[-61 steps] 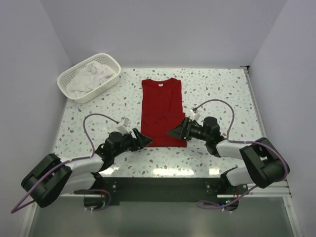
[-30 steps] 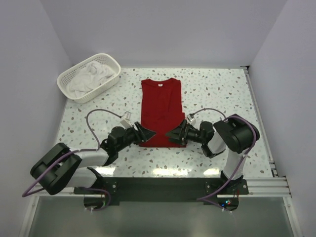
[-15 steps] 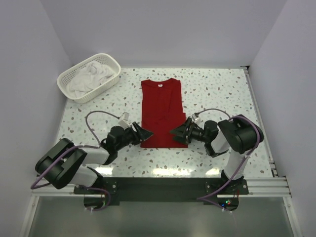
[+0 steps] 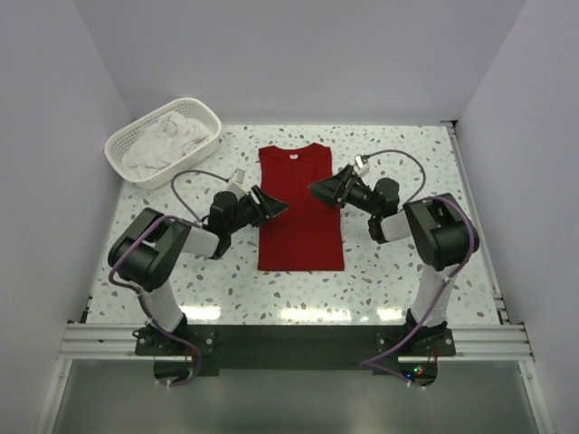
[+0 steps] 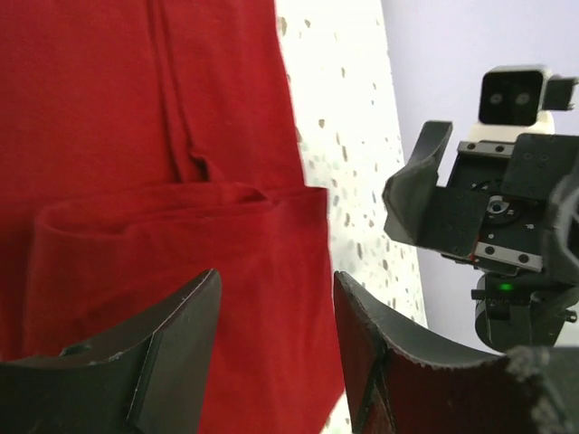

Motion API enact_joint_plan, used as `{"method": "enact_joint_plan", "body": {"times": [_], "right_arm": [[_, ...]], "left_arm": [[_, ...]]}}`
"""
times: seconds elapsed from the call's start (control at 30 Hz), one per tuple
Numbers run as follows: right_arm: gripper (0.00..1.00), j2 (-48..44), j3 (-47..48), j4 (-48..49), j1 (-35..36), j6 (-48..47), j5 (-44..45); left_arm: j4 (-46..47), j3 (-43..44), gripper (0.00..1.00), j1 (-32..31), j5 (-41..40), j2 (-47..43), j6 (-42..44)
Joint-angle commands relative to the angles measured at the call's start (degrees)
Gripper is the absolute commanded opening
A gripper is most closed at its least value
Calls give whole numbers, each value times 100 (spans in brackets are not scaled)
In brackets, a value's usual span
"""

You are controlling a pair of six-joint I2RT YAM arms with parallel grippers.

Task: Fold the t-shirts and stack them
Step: Fold the tshirt

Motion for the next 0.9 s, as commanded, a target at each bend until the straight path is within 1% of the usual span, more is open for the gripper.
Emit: {"method": "enact_joint_plan", "body": {"times": [0.0, 0.13, 0.27, 0.43, 0.53, 0.57, 0.6, 0.63, 0.67, 0.7, 0.73, 0.77, 0.8, 0.83, 0.87], "right_arm": [[80, 540, 248, 172, -199, 11, 97], [80, 1181, 319, 163, -366, -68, 141], [79, 1446, 267, -12, -542, -278, 193], [79, 1298, 179, -495, -612, -472, 229], [79, 790, 153, -996, -621, -744, 229], [79, 631, 170, -1397, -621, -980, 246], [80, 229, 187, -1688, -612, -1148, 264], [80, 17, 231, -2039, -612, -1349, 273], [80, -194, 275, -2443, -604, -1804, 299], [80, -684, 389, -3335, -604, -2069, 421], [80, -915, 459, -3831, -586, -2646, 518], [80, -1178, 660, -5002, -569, -2983, 806], [81, -1398, 775, -5588, -542, -3308, 992], [81, -1792, 881, -6133, -507, -3607, 1176], [81, -1970, 1065, -7070, -420, -4089, 1404]], "left_arm": [[509, 396, 57, 216, 278, 439, 177], [711, 467, 56, 409, 348, 1027, 54], [940, 362, 55, 594, 375, 1301, -104], [1019, 19, 55, 691, 366, 1188, -342], [905, -104, 55, 735, 331, 908, -368], [862, -105, 55, 743, 366, 811, -351], [644, -44, 55, 743, 383, 696, -299], [476, 27, 56, 743, 401, 452, -237], [283, 97, 57, 743, 462, 327, -132], [-180, 280, 59, 743, 498, 204, 86], [-437, 369, 61, 735, 524, -67, 210], [-683, 448, 62, 735, 550, -209, 429], [-1164, 545, 64, 726, 533, -349, 536], [-1448, 607, 65, 709, 516, -655, 650], [-1781, 668, 66, 691, 402, -806, 921]]}}
